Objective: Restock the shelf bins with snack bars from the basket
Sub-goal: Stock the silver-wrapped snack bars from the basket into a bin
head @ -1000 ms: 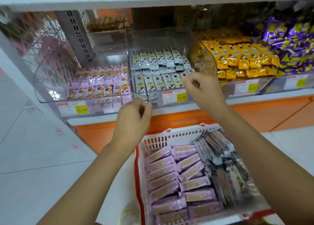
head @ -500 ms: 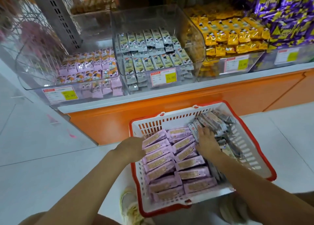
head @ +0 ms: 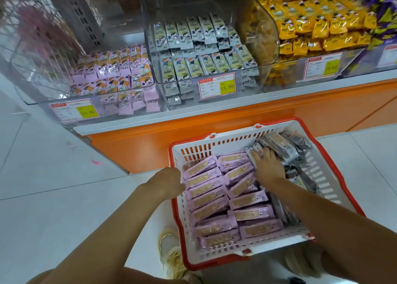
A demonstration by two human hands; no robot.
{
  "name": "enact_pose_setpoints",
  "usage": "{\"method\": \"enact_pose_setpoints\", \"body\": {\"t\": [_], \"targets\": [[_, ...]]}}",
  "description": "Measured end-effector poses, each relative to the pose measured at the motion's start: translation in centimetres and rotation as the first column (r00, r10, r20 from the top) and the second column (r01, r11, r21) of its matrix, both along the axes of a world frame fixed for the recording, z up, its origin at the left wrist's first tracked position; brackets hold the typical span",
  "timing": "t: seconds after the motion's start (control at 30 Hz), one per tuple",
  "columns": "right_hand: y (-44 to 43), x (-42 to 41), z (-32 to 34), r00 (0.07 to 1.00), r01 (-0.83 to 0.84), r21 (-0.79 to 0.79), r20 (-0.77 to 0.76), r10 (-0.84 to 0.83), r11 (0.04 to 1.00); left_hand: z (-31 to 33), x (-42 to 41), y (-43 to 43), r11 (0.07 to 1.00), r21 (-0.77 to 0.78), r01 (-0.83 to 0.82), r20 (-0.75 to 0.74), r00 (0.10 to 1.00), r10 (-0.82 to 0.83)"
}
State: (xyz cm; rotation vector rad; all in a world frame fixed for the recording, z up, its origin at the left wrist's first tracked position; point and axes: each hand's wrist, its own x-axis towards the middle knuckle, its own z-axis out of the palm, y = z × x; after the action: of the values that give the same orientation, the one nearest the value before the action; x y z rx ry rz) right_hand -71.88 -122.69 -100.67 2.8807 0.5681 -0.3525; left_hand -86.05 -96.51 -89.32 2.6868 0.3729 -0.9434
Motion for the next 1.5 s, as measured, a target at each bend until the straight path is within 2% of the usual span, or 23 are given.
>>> {"method": "enact_pose_setpoints", "body": {"t": [0.07,0.17,0.23,0.27,0.3,0.33,0.37,0.4,0.47,0.53,0.6,0.67,0.7,0.83,0.93,1.03,1.17,1.27,1.37,1.5], "targets": [[0.0,-0.2,0.3,0.999,0.029,0.056,-0.017,-0.028,0.998,0.1,0.1,0.0,1.000,-0.007,-0.004,0.003,1.000,0.004],[0.0,-1.0,1.6,0.984,0.175,0.283,-0.095,-0.154,0.943,0.3,0.1,-0.1,1.000,-0.001,0.004,-0.014,1.000,-0.004],[-0.2,-1.8,3.1,0.931,0.360,0.477,-0.245,-0.272,0.802,0.6,0.1,-0.4,1.000,-0.011,0.004,-0.033,0.999,-0.004],[-0.3,-2.4,4.0,0.879,0.471,0.569,-0.365,-0.306,0.674,0.9,0.1,-0.7,1.000,-0.029,-0.007,-0.042,0.999,0.006],[-0.2,-3.1,5.4,0.792,0.606,0.621,-0.526,-0.310,0.497,1.2,0.2,-1.0,0.998,-0.058,-0.022,-0.042,0.999,0.020],[-0.2,-3.9,7.0,0.657,0.750,0.590,-0.713,-0.243,0.297,1.7,0.4,-1.5,0.993,-0.113,-0.045,-0.036,0.998,0.041],[-0.2,-4.7,8.5,0.499,0.863,0.486,-0.862,-0.085,0.136,2.1,0.6,-1.9,0.978,-0.195,-0.078,-0.032,0.997,0.074],[-0.3,-5.6,9.8,0.361,0.929,0.367,-0.927,0.105,0.041,2.4,0.7,-2.3,0.947,-0.300,-0.117,-0.029,0.993,0.114],[-0.5,-7.3,11.8,0.200,0.977,0.215,-0.905,0.375,-0.001,3.2,0.8,-3.3,0.827,-0.518,-0.218,-0.050,0.973,0.225],[-0.1,-8.8,13.1,0.133,0.985,0.168,-0.846,0.517,0.023,4.2,0.7,-4.4,0.686,-0.657,-0.313,-0.102,0.938,0.330],[0.5,-9.7,13.7,0.097,0.992,0.128,-0.806,0.584,0.012,4.9,0.7,-5.3,0.559,-0.747,-0.359,-0.124,0.902,0.413],[0.9,-9.7,14.1,0.116,0.990,0.138,-0.786,0.607,-0.011,5.5,0.7,-5.6,0.478,-0.795,-0.374,-0.114,0.865,0.488],[1.1,-9.7,14.2,0.154,0.982,0.190,-0.785,0.599,-0.004,5.6,0.7,-5.6,0.449,-0.810,-0.378,-0.107,0.847,0.521],[1.3,-9.3,15.0,0.374,0.903,0.428,-0.819,0.435,0.029,5.9,0.6,-5.6,0.308,-0.855,-0.418,-0.170,0.786,0.594],[1.2,-9.3,15.8,0.511,0.815,0.569,-0.795,0.327,0.111,6.2,0.7,-5.7,0.193,-0.868,-0.457,-0.241,0.729,0.641],[1.1,-9.2,16.3,0.634,0.733,0.664,-0.745,0.209,0.144,6.4,0.9,-5.5,0.099,-0.866,-0.490,-0.308,0.679,0.666],[0.7,-9.1,16.8,0.791,0.527,0.795,-0.588,0.168,0.299,7.0,1.3,-5.0,-0.005,-0.873,-0.488,-0.358,0.634,0.686],[0.3,-9.1,16.8,0.846,0.409,0.824,-0.504,0.176,0.393,7.9,1.6,-4.9,0.001,-0.894,-0.448,-0.313,0.627,0.713],[0.7,-9.6,17.7,0.894,0.300,0.875,-0.397,0.209,0.381,8.9,2.1,-4.8,0.020,-0.917,-0.397,-0.252,0.619,0.743],[2.1,-9.8,19.8,0.956,0.111,0.913,-0.206,0.209,0.393,10.4,3.1,-4.9,0.050,-0.943,-0.328,-0.151,0.558,0.816]]}}
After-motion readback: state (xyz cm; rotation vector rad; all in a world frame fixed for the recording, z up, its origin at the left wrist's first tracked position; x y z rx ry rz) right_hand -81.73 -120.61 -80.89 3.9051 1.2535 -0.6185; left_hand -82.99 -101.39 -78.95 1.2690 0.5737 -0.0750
